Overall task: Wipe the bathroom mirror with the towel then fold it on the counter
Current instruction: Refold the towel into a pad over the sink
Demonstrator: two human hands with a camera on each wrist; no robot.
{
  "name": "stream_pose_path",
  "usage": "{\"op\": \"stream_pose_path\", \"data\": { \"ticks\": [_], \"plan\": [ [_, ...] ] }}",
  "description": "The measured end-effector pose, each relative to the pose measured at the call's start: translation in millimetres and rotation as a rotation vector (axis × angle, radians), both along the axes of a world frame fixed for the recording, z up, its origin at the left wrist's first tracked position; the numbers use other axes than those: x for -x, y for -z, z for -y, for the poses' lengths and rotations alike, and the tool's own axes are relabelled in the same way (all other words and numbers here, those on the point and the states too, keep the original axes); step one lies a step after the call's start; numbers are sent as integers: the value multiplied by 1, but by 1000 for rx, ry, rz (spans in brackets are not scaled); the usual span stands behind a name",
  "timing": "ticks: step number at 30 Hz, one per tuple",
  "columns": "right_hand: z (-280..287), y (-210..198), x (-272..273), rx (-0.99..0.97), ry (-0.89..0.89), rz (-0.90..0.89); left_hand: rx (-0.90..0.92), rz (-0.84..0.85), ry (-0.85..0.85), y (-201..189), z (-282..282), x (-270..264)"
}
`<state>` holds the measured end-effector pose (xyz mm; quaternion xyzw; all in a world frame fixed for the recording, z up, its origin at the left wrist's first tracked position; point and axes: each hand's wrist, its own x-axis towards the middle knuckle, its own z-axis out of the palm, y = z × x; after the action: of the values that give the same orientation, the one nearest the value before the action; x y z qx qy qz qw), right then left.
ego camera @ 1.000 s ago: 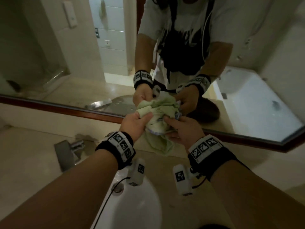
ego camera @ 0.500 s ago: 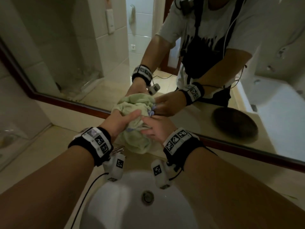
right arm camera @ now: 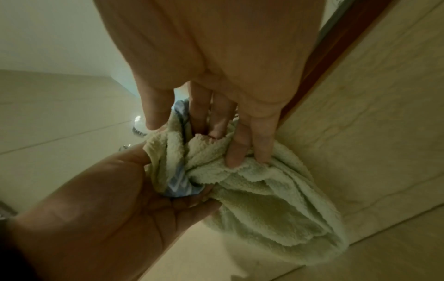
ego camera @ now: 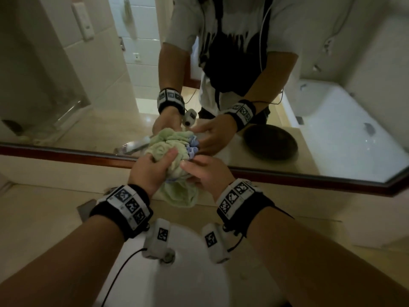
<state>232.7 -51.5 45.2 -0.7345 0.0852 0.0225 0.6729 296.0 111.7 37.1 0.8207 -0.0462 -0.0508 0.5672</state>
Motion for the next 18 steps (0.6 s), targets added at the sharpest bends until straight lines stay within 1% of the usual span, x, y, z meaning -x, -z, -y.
{"op": "stream_pose_path", "data": {
  "ticks": [4, 7, 9, 11, 14, 16, 18],
  "plan": [
    [61, 4, 35, 46, 123, -6, -45, 38, 58, -10, 70, 39],
    [122, 9, 68, 78, 227, -16, -13, -26, 85, -11, 133, 70],
    [166, 12, 92, 67, 292, -18, 43, -99, 107, -9, 181, 92],
    [204, 13, 115, 100, 333, -12, 76, -160, 130, -10, 223, 114],
    [269, 12, 156, 161, 411, 10, -42, -161, 176, -15, 295, 153],
    [310, 13, 184, 193, 468, 17, -75, -170, 277, -22, 341, 175],
    [343, 15, 209, 188, 526, 31, -36, -204, 373, -28, 383, 191]
  ]
}}
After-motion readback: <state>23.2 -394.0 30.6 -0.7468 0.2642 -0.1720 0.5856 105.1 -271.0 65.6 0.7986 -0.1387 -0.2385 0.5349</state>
